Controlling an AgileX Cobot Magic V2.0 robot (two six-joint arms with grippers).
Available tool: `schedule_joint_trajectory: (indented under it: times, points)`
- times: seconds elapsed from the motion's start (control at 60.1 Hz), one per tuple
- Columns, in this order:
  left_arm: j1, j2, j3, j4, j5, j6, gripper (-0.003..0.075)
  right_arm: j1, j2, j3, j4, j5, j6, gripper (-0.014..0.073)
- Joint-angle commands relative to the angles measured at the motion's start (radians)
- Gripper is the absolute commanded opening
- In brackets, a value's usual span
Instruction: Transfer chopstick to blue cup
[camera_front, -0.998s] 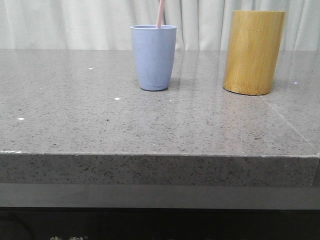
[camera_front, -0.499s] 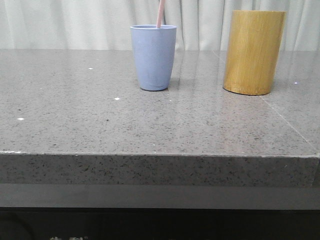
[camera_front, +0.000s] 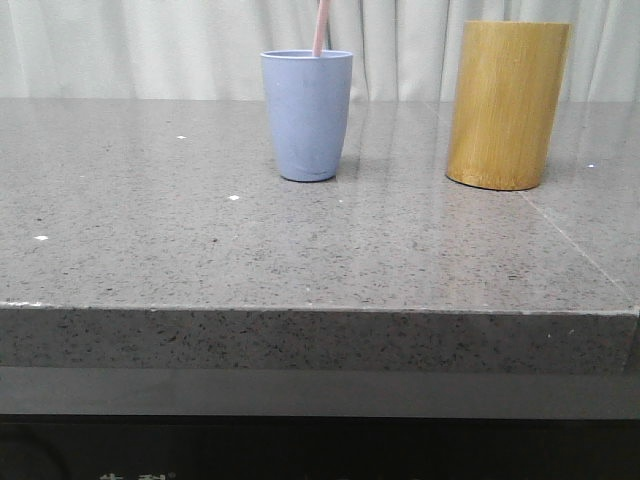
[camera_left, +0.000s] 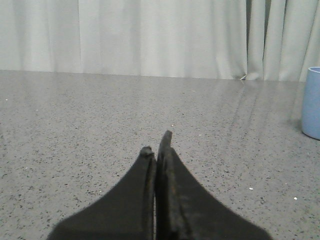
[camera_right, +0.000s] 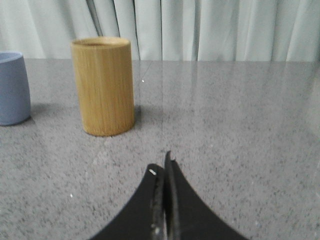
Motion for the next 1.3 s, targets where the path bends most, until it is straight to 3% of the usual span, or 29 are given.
schedule_joint_trajectory:
  times: [0.0, 1.281]
  points:
    - [0.001, -0.025, 0.008, -0.008, -0.085, -0.009, -0.0019, -0.010, -0.016, 0.033, 0.007, -0.154, -0.004, -0.0068]
    - [0.001, -0.025, 0.008, -0.008, -0.085, -0.009, -0.0019, -0.018, -0.057, 0.070, 0.007, -0.143, -0.004, -0.0068]
